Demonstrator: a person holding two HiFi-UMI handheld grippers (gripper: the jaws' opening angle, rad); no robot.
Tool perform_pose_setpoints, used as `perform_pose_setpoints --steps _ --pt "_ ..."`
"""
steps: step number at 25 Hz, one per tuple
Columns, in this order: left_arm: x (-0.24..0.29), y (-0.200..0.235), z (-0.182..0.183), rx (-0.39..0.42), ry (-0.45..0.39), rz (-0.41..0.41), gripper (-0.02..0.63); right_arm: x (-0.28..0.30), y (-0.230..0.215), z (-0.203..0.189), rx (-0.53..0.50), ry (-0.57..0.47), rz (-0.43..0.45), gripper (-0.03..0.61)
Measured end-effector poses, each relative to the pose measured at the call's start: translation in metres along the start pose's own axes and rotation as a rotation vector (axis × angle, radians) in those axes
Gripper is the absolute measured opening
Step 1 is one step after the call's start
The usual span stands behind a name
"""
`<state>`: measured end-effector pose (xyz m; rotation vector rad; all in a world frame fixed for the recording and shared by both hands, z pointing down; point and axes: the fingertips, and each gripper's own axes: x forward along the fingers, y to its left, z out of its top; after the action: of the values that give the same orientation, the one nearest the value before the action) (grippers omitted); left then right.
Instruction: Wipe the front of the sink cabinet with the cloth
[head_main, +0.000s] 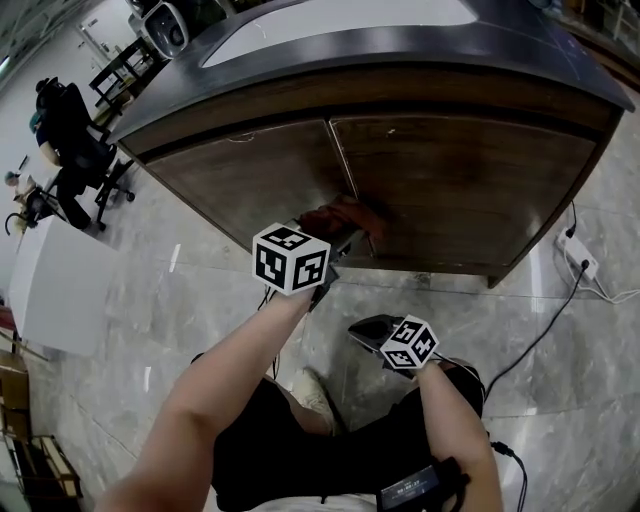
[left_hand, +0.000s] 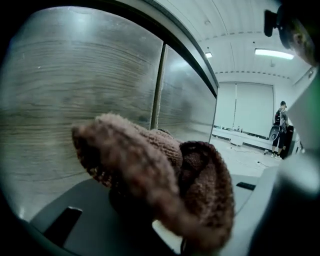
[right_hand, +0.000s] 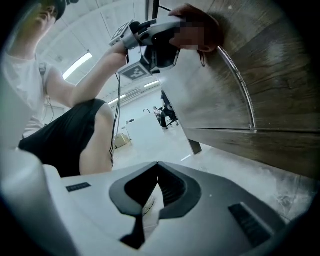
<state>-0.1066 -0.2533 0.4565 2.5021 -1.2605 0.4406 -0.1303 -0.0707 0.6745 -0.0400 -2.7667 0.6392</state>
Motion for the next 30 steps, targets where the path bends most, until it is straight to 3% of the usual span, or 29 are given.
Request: perform_pose_setpoints --steps 4,10,15,20,24,27,30 --pt "0.013 -0.024 0.027 -0.051 -0.043 -0.046 0.120 -0.013 -0.001 -0.008 -0.009 0.026 -0.026 0.012" --pt "0.040 -0.055 0.043 -0.046 -0.043 -0.098 0.120 -0.047 -0.010 -0.003 -0.005 -0.012 -0.105 0.012" --pt "0.057 -0.077 0.046 -0.161 -0.026 -0.109 0.120 -0.071 -0.006 -0.008 0.010 -0.029 -0.159 0.012" --pt "0.079 -0.111 0.046 -0.061 0.003 -0.181 0.120 -0.088 -0.004 0.002 -0.011 -0.073 -0.176 0.012" --pt "0.096 -0.123 0.047 -0.107 -0.010 -0.207 0.120 -0.098 -0.004 0.000 -0.005 -0.090 -0.199 0.012" --pt "0.108 -0.152 0.058 -0.146 -0.037 -0.283 0.120 -0.104 0.002 -0.001 -0.002 -0.095 -0.210 0.012" --pt "0.123 -0.183 0.067 -0.126 -0.049 -0.342 0.120 -0.118 0.004 -0.003 -0.003 -0.101 -0.234 0.012"
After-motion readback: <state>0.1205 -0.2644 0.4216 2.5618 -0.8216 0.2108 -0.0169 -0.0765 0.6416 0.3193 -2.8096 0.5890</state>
